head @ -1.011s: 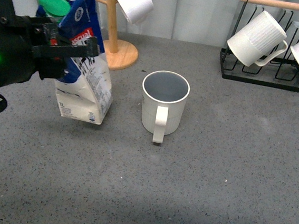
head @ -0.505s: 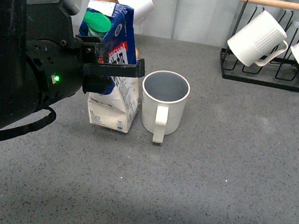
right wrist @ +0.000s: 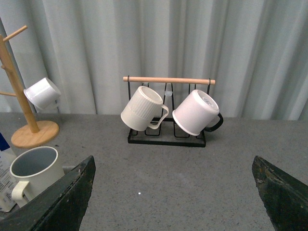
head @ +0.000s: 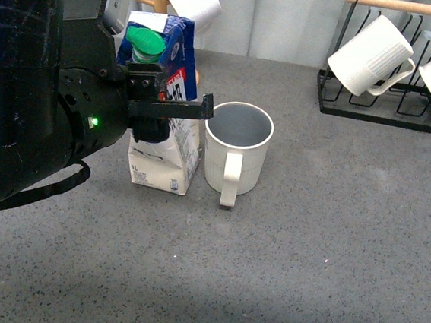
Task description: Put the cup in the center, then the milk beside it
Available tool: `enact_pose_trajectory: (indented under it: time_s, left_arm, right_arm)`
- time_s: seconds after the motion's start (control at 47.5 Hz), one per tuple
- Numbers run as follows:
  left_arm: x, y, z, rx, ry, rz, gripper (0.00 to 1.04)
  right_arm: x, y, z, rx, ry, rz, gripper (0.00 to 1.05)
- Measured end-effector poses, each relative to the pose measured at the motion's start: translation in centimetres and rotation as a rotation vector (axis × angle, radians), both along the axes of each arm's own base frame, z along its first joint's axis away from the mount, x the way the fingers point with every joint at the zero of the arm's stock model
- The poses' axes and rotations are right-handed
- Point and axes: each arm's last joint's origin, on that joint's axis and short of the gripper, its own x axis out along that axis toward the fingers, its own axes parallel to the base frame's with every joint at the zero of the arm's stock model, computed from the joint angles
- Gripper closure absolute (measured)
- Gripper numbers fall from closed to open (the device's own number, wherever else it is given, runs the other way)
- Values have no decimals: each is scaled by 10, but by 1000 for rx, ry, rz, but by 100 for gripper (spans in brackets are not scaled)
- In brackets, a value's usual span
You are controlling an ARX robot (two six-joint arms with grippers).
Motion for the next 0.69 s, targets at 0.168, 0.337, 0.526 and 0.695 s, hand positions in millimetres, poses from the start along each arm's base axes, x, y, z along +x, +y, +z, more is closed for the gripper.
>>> enact_pose_trajectory:
  time_s: [0.168, 0.337, 0.526, 0.695]
  left_arm:
    - [-1, 0, 17, -26, -39, 3, 47]
    - [0, 11, 44, -80, -107, 36, 15]
    - [2, 41, 57, -99, -130, 111, 7]
    - [-1, 74, 55, -88, -100, 221, 7]
  right_arm:
    - [0, 0, 0, 0, 0, 0, 9]
    - [0, 0, 0, 0, 0, 0, 9]
    - [0, 0, 0, 0, 0, 0, 9]
    - [0, 0, 0, 0, 0, 0, 9]
